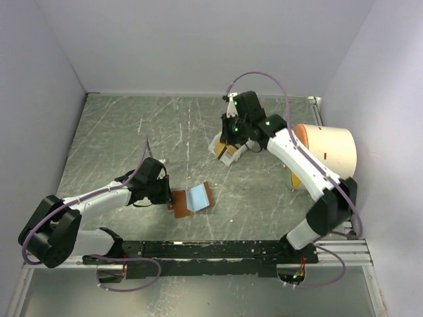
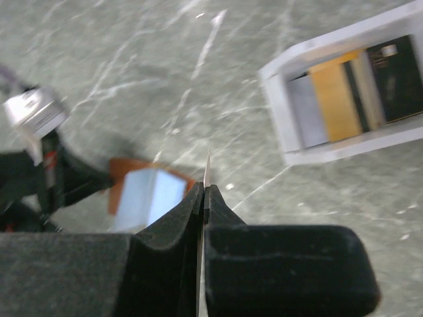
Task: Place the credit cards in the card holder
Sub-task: Pick up the credit card from the storage box.
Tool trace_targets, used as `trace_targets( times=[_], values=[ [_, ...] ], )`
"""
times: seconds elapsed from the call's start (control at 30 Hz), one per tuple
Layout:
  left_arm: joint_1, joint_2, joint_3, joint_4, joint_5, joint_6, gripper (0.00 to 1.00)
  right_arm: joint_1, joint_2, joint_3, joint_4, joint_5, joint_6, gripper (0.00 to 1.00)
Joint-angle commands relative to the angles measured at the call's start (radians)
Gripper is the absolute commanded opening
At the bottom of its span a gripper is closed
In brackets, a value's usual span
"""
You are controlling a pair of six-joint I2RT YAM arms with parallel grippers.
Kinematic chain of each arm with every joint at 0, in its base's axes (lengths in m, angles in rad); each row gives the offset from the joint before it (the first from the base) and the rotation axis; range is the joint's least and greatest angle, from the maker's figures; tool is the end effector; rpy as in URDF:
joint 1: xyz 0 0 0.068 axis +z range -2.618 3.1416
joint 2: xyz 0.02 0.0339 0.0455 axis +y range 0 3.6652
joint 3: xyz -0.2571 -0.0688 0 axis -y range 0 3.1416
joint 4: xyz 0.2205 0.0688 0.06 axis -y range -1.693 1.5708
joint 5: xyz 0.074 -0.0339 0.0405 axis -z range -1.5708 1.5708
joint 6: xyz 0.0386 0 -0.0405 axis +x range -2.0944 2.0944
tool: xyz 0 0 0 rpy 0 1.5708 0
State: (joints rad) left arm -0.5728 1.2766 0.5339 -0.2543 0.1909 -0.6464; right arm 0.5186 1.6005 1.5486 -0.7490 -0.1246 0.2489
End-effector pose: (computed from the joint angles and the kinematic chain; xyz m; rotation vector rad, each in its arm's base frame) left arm 0.1718 -0.1195 0.1607 -0.0231 2.7010 -0.6680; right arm 0.2835 0.1673 0.3383 -0.3866 2.3940 0.5080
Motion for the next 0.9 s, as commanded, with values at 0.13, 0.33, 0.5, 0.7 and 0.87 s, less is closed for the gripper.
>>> trace_targets(
  times=[0.13, 0.33, 0.5, 0.7, 0.87],
  values=[
    [0.004, -0.054, 0.021, -0.029, -0.034, -0.006, 0.07, 0.199, -0.209, -0.287, 0.195, -0.046, 0.198, 0.0],
    [0.003, -0.055, 0.011, -0.006, -0.02, -0.024, 0.09, 0.3, -0.218, -0.462, 0.344, -0.037, 0.304, 0.0],
    [0.004, -0.054, 0.011, 0.003, -0.009, -0.032, 0.1, 0.359, -0.156, -0.51, 0.417, -0.015, 0.343, 0.0],
    [0.004, -0.048, 0.024, -0.002, 0.009, -0.037, 0.19, 0.395, -0.1, -0.586, 0.599, -0.066, 0.373, 0.0],
    [0.004, -0.097, 0.045, -0.009, 0.05, -0.062, 0.43, 0.422, -0.025, -0.554, 0.573, -0.002, 0.35, 0.0]
  ],
)
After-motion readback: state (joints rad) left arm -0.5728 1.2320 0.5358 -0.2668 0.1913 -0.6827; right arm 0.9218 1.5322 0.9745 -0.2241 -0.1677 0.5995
